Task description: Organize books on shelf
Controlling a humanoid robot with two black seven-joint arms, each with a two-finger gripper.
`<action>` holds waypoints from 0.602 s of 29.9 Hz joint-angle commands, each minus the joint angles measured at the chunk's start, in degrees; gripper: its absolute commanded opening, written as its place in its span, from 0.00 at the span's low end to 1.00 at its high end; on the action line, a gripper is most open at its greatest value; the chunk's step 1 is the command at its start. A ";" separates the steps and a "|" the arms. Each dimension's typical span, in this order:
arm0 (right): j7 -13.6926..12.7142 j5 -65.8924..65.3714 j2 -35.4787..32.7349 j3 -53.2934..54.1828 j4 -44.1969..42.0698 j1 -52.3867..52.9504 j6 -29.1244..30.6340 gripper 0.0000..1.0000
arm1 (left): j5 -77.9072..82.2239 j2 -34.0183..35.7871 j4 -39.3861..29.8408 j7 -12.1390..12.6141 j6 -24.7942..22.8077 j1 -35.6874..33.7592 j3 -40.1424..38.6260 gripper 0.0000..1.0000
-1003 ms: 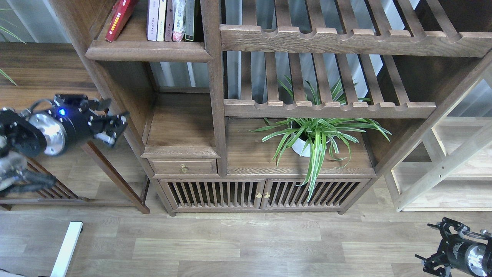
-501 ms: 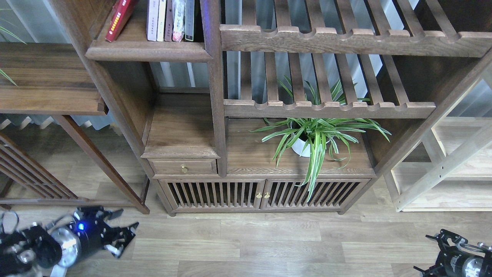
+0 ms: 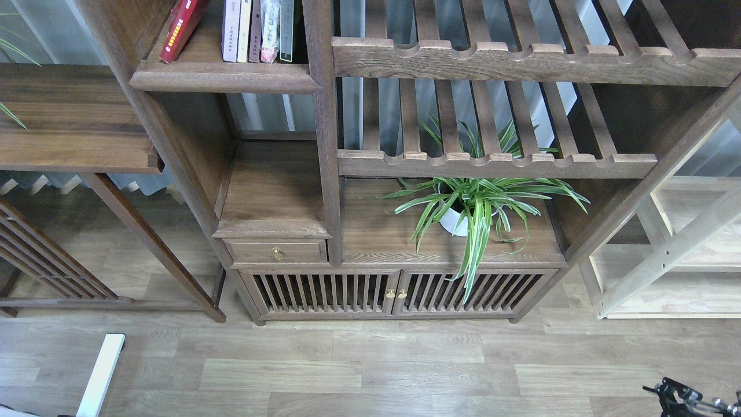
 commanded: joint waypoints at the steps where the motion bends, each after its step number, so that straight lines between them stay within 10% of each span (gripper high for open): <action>1: 0.00 1.59 3.57 -0.36 -4.56 -2.02 0.10 0.99 | -0.17 -5.50 7.79 -2.35 -0.01 3.84 0.18 0.74; 11: 0.00 9.06 13.33 -0.62 -16.95 -6.51 0.71 0.99 | -3.85 -25.00 39.15 -7.54 -2.29 8.07 4.39 0.79; 18: 0.00 16.35 18.78 -0.45 -23.02 -8.18 0.98 0.99 | -13.17 -34.96 61.04 -7.81 -13.35 7.72 6.86 0.80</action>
